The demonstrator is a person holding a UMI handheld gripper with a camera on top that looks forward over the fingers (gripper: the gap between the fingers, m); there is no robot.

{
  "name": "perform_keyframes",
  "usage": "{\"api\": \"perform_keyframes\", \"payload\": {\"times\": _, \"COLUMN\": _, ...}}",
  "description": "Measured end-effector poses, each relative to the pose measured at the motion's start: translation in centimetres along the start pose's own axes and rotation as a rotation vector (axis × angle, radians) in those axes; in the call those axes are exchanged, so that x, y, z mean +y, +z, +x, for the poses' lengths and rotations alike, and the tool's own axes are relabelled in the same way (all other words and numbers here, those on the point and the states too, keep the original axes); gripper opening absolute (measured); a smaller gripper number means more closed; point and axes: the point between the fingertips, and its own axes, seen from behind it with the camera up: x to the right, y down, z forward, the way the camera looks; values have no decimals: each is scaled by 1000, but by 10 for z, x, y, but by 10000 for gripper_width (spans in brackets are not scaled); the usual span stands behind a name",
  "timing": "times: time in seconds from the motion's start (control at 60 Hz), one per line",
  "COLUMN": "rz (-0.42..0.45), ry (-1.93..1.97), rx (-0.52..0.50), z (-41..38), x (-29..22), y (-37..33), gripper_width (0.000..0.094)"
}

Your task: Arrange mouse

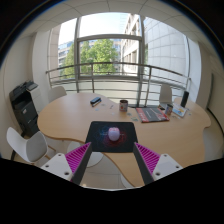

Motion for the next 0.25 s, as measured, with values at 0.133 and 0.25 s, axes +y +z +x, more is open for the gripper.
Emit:
{"api": "perform_keyframes", "payload": {"times": 0.133, "rz": -13, "ry": -1, "rx": 9, "z": 0, "x": 25, "y": -29, "gripper_width": 845}}
{"api": "perform_keyframes", "payload": {"times": 0.25, "rz": -12, "ry": -10, "rx": 24, "z": 4, "x": 34, "y": -45, "gripper_width": 844}}
